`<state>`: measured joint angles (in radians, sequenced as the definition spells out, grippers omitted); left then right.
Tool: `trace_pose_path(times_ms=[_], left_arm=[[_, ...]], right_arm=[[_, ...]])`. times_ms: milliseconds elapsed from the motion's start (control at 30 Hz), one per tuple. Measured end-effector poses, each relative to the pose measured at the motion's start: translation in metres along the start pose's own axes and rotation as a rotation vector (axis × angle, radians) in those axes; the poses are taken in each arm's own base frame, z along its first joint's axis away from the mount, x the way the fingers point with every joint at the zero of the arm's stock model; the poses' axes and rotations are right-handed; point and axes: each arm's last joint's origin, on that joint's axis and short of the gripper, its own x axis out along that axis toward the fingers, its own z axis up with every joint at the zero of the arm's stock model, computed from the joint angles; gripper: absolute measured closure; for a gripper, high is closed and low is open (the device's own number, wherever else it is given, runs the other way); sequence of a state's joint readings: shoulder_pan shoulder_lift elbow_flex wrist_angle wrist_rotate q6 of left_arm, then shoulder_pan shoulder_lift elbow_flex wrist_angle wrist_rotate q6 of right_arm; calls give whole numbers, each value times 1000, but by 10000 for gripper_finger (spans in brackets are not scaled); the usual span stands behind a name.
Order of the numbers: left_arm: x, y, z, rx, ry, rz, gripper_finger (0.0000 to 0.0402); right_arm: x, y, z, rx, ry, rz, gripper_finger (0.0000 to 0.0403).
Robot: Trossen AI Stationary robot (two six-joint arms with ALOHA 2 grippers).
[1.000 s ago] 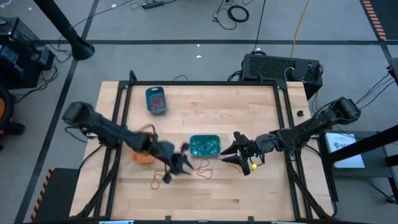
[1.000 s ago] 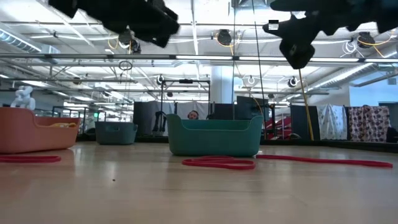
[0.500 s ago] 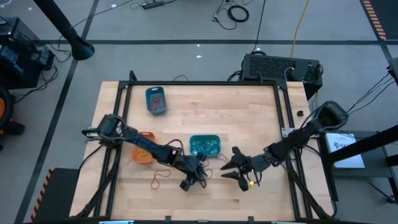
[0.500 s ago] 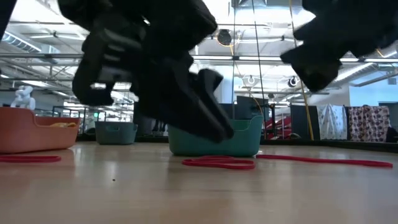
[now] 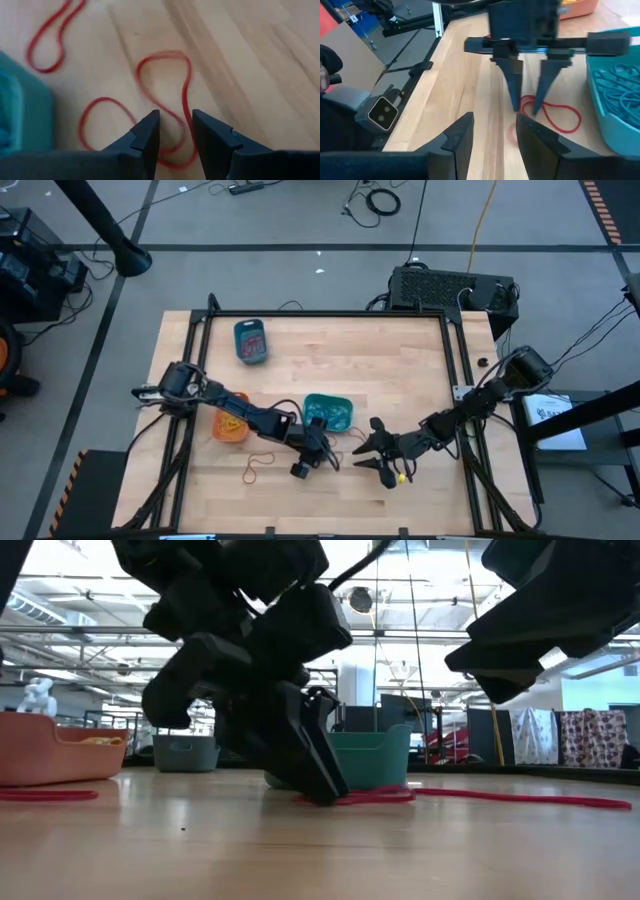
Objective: Sort rubber bands into baskets
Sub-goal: Put the red rubber band into the blue bin
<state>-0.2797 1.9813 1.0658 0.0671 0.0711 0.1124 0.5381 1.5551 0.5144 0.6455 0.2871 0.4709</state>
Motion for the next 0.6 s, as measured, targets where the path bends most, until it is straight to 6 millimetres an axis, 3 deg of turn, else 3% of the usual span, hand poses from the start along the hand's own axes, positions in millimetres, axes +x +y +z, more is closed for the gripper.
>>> trace_pose_path(times_ms=[433, 600], left_arm=[[2, 2, -3, 3, 17, -2, 282], [2, -2, -4, 5, 38, -12, 315]], right_arm=[[0, 0, 0, -15, -1, 2, 261], [0, 0, 0, -15, -1, 2, 261]])
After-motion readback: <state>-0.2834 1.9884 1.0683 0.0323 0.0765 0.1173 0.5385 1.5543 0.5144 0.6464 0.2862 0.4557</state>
